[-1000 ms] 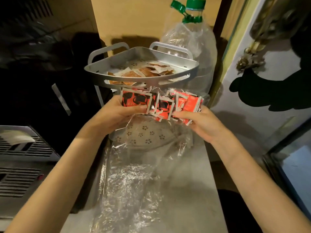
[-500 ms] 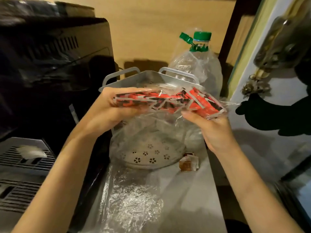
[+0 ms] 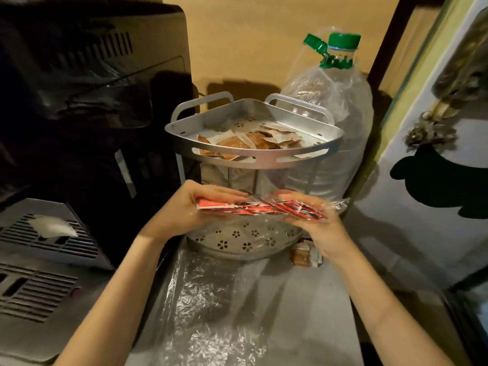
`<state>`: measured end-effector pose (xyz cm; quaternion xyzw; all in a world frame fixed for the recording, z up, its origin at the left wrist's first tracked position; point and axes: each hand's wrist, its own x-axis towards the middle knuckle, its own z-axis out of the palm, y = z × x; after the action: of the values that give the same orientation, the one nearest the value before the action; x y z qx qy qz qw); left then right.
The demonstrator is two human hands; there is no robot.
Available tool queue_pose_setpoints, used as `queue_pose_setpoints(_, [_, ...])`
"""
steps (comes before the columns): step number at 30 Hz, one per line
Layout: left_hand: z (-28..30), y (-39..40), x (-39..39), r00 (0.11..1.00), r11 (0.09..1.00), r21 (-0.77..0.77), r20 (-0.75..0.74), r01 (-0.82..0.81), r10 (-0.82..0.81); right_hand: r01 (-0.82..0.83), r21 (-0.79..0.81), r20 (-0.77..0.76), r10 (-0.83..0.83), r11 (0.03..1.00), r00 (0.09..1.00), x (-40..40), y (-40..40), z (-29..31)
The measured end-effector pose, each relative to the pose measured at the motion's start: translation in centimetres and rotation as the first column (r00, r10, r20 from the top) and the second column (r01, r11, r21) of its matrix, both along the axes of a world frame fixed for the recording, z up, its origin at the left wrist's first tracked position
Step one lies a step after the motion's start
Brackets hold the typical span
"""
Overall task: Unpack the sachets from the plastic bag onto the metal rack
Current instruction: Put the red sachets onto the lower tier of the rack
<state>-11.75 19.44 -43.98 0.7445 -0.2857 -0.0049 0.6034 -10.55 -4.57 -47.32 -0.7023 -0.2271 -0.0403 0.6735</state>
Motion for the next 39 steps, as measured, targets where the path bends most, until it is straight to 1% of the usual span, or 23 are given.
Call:
queue_pose_setpoints(5, [-4.2, 0.1, 1.9, 0.980, 0.992, 0.030, -0.154, -0.122, 0.125, 0.042, -0.007, -0.139, -0.042, 0.999, 0.989, 1.4, -0.1, -2.9])
queue_pose_setpoints(9, [-7.1, 0.0, 3.6, 0.946, 0.973, 0.080, -0.229, -0.215, 0.228, 0.114, -0.040, -0.290, -0.121, 0.993, 0.949, 3.0, 0.2, -5.5])
queue_pose_setpoints(11, [-8.0, -0.1, 4.5, 0.908, 0.950, 0.081, -0.278, -0.303, 0.313, 0.161, -0.041, -0.351, -0.165, 0.986, 0.922, 3.8, 0.2, -6.1])
queue_pose_setpoints(12, [-8.5, -0.1, 4.9, 0.889, 0.938, 0.069, -0.303, -0.340, 0.345, 0.162, -0.024, -0.367, -0.160, 0.986, 0.916, 4.2, 0.2, -6.3])
queue_pose_setpoints(15, [-9.4, -0.1, 6.0, 0.844, 0.911, 0.041, -0.360, -0.410, 0.397, 0.136, -0.032, -0.388, -0.138, 0.990, 0.911, 5.6, 0.1, -6.7])
queue_pose_setpoints(19, [-9.9, -0.2, 7.1, 0.770, 0.856, 0.013, -0.429, -0.517, 0.472, 0.142, -0.061, -0.480, -0.154, 0.988, 0.864, 7.5, -0.9, -7.3])
queue_pose_setpoints(22, [-10.3, -0.1, 7.4, 0.744, 0.841, -0.034, -0.487, -0.540, 0.458, 0.174, -0.076, -0.494, -0.189, 0.982, 0.849, 8.1, -2.2, -7.8])
queue_pose_setpoints(25, [-10.5, -0.2, 7.3, 0.739, 0.831, -0.076, -0.507, -0.551, 0.444, 0.145, -0.084, -0.498, -0.167, 0.986, 0.851, 8.1, -2.9, -8.0])
queue_pose_setpoints(27, [-11.0, -0.2, 7.0, 0.714, 0.796, -0.121, -0.535, -0.593, 0.451, 0.127, -0.083, -0.502, -0.151, 0.989, 0.852, 7.9, -3.1, -8.2])
queue_pose_setpoints(32, [-12.5, -0.4, 5.7, 0.653, 0.757, -0.025, -0.524, -0.653, 0.546, 0.086, -0.124, -0.511, -0.138, 0.989, 0.848, 7.5, -3.1, -8.8])
queue_pose_setpoints(35, [-13.3, -0.7, 5.4, 0.602, 0.704, 0.021, -0.501, -0.710, 0.622, 0.089, -0.177, -0.491, -0.166, 0.980, 0.855, 7.2, -2.9, -8.8])
queue_pose_setpoints(39, [-13.2, -0.7, 5.4, 0.626, 0.717, 0.058, -0.444, -0.694, 0.641, 0.175, -0.249, -0.390, -0.264, 0.953, 0.882, 7.1, -3.1, -8.9])
